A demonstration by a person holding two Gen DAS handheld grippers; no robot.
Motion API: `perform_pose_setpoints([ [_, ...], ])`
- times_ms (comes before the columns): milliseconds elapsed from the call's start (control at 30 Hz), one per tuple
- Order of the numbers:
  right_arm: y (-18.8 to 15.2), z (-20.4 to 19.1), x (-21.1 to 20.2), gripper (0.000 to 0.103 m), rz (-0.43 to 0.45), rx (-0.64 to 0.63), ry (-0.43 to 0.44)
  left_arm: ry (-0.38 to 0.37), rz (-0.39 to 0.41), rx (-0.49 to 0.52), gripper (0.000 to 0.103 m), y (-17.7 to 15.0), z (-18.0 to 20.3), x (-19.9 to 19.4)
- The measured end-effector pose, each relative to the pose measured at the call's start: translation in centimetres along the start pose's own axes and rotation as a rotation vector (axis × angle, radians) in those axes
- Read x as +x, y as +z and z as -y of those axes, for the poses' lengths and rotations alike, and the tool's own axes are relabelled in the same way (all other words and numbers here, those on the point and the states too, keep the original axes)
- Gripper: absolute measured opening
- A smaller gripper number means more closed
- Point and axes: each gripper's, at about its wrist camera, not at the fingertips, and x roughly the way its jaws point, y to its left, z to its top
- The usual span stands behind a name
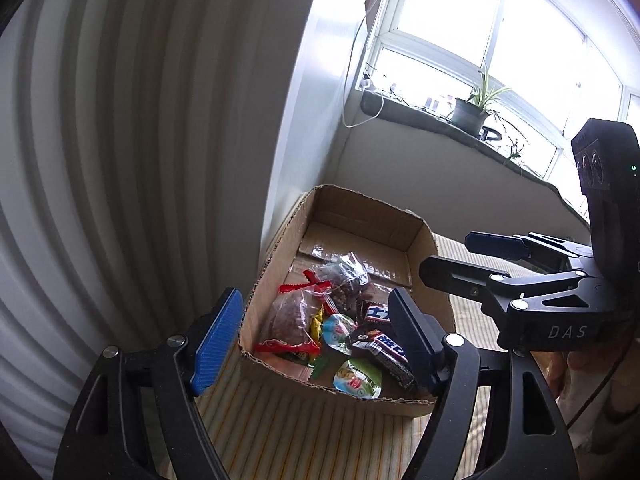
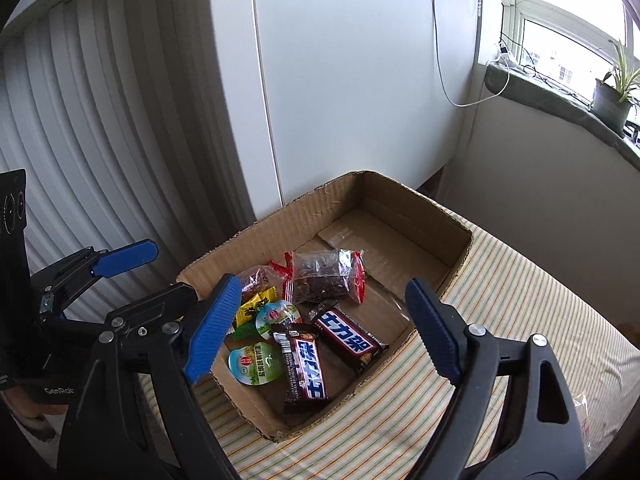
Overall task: Organize snacks
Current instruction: 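Move both tools back over the bagged bread loaf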
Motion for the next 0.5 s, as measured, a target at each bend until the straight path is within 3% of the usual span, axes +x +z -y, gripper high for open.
perform_pose_setpoints([
  [300, -1.8, 1.3, -2.6, 0.087, 0.039, 0.019, -0.015, 0.027, 0.011, 0.034, 0.076, -0.1, 1.7, -1.4],
  [500, -5.1, 5.1, -5.4, 0.087, 0.067, 0.084, -0.044, 0.034, 0.002, 0.093, 0.076, -0.3, 5.1, -1.4],
])
